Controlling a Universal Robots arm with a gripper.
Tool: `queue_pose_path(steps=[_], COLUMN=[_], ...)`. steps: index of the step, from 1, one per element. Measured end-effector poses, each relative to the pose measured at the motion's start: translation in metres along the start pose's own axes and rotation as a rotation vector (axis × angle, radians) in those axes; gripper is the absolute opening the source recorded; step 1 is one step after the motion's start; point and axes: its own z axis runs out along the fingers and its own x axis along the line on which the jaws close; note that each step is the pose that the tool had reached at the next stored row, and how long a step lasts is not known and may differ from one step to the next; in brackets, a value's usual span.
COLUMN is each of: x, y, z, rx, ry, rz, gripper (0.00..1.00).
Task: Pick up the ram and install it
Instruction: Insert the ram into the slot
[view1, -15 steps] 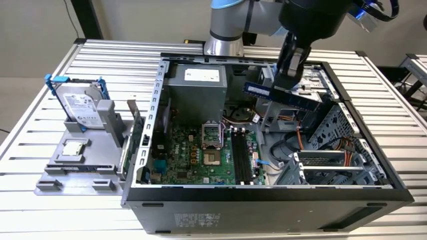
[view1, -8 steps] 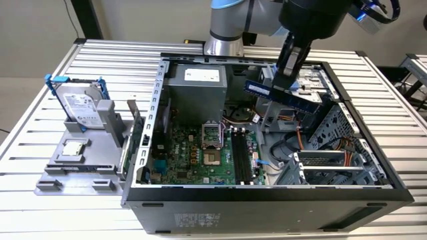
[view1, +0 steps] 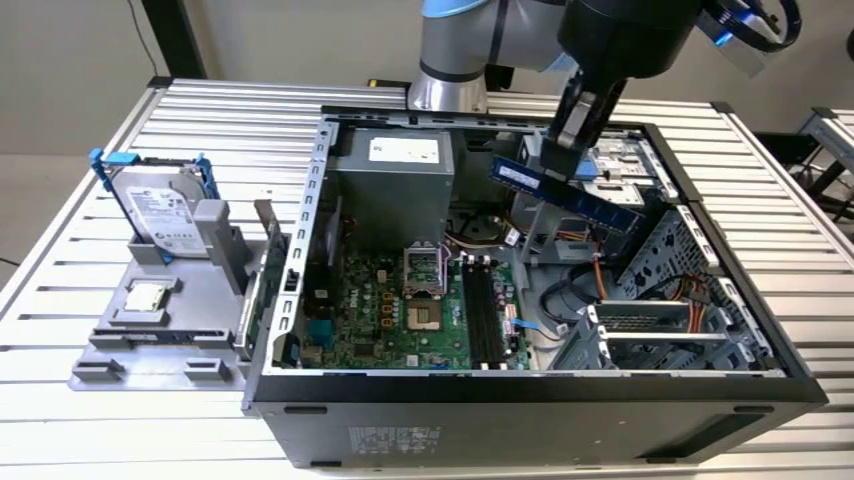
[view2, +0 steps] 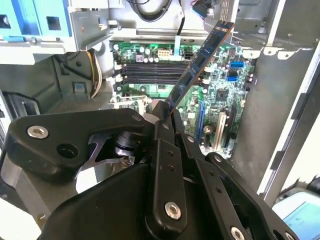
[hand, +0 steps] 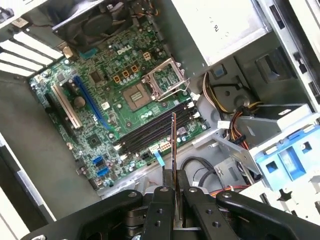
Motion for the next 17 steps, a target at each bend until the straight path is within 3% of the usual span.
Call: queue_pose_path(steps=[17], x=[0.0], y=[0.0], z=[0.0], rx=[0.0034], ry=[-0.0064], rz=[0.243], gripper=[0.0])
